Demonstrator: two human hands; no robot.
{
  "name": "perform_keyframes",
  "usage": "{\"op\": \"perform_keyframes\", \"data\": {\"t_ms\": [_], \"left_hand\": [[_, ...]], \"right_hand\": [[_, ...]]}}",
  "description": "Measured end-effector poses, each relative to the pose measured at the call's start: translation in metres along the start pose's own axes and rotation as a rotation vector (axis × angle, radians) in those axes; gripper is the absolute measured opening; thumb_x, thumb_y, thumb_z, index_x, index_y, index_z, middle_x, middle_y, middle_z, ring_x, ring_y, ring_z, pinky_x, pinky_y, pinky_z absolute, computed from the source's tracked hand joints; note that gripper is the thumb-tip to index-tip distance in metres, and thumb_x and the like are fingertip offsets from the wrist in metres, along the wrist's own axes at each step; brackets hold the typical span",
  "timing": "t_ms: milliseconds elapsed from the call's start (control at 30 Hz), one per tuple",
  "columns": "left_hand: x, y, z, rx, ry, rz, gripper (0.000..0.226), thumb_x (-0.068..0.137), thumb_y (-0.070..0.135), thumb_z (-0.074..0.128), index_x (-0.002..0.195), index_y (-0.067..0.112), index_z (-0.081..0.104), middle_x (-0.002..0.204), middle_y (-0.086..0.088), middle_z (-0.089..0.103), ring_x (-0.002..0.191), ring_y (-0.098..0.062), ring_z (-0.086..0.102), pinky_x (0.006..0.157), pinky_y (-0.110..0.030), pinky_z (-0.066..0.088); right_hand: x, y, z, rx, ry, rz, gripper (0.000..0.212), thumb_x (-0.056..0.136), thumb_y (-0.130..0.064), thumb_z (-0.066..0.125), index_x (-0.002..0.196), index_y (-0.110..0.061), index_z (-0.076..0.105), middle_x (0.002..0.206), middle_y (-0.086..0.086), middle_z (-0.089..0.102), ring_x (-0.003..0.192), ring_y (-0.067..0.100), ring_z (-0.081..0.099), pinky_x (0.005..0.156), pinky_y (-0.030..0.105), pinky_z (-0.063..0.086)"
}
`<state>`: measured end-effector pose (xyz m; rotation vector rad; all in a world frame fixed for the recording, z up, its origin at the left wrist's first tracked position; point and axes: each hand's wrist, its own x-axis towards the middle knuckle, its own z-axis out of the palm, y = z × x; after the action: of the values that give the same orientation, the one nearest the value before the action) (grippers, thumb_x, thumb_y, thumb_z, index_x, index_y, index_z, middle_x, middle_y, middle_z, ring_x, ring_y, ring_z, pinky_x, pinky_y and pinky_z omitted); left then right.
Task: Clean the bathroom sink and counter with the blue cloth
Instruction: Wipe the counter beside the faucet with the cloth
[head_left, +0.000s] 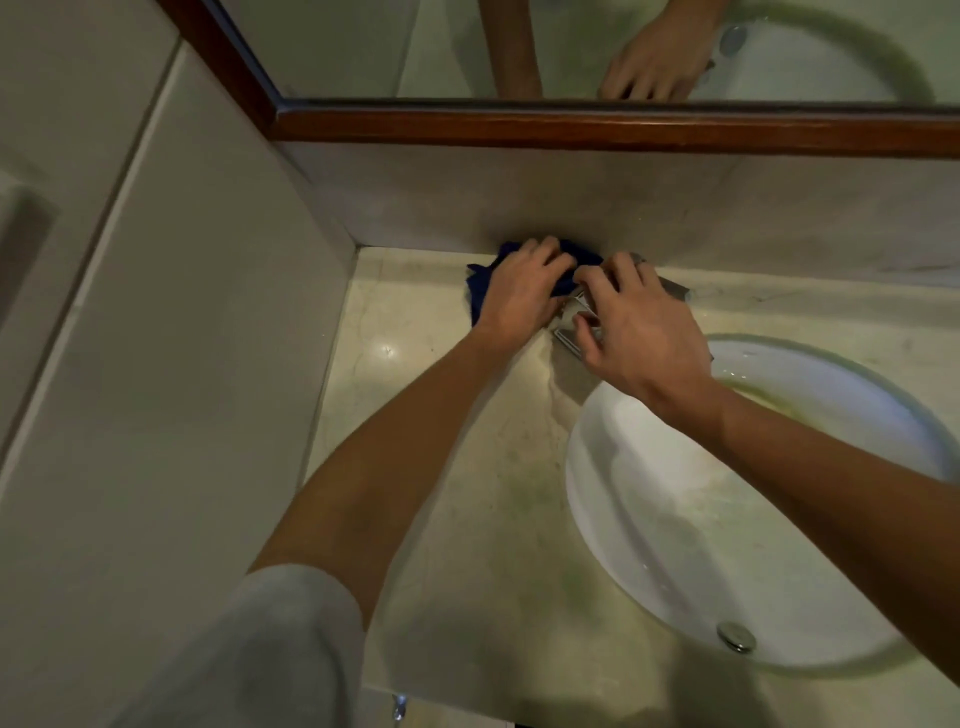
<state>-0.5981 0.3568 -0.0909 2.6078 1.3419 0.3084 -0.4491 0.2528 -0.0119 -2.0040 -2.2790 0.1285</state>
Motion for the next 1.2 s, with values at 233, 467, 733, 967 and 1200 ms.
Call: {"op": "perform_keyframes", "data": {"t_ms": [233,467,733,967,1200], "left_hand": [[-0.031,-0.045,-0.021,-0.014,0.029,0.164,0.058,0.094,0.044,0.057,0.145,0.016,0.053,0.138,-0.010,0.054,0.125,-0.027,0.051,0.105,-0.042,0.041],[-0.010,-0.031,-0.004,-0.205,0.058,0.047,0.031,0.099,0.026,0.061,0.125,0.012,0.072,0.121,-0.009,0.072,0.111,-0.026,0.065,0.097,-0.038,0.050],[0.003,-0.020,-0.021,-0.194,-0.094,0.122,0.043,0.100,0.031,0.061,0.139,0.014,0.063,0.135,-0.008,0.066,0.124,-0.023,0.061,0.106,-0.040,0.048],[-0.004,-0.023,-0.018,-0.072,-0.067,0.143,0.056,0.087,0.045,0.059,0.131,0.011,0.065,0.125,-0.010,0.065,0.115,-0.027,0.057,0.092,-0.041,0.052],[0.007,-0.027,-0.022,0.032,-0.041,0.138,0.040,0.090,0.038,0.067,0.122,0.014,0.073,0.117,-0.009,0.070,0.105,-0.029,0.062,0.076,-0.043,0.055]], "right_hand": [[0.000,0.000,-0.002,0.030,-0.019,0.011,0.045,0.097,-0.035,0.053,0.137,-0.017,0.048,0.128,0.011,0.049,0.113,0.031,0.052,0.064,0.040,0.051],[0.000,-0.001,-0.001,0.038,-0.020,0.007,0.043,0.098,-0.034,0.052,0.137,-0.016,0.049,0.129,0.011,0.049,0.112,0.029,0.052,0.061,0.036,0.047],[-0.002,-0.002,-0.002,0.022,-0.002,0.018,0.041,0.097,-0.035,0.052,0.133,-0.017,0.050,0.123,0.010,0.049,0.113,0.029,0.051,0.060,0.035,0.043],[-0.003,0.001,0.001,0.017,0.011,0.004,0.045,0.098,-0.035,0.052,0.139,-0.018,0.047,0.127,0.010,0.050,0.117,0.029,0.051,0.064,0.031,0.041],[-0.002,0.002,0.005,0.047,0.016,-0.019,0.045,0.097,-0.033,0.053,0.138,-0.015,0.049,0.133,0.014,0.050,0.120,0.033,0.052,0.072,0.038,0.054]]}}
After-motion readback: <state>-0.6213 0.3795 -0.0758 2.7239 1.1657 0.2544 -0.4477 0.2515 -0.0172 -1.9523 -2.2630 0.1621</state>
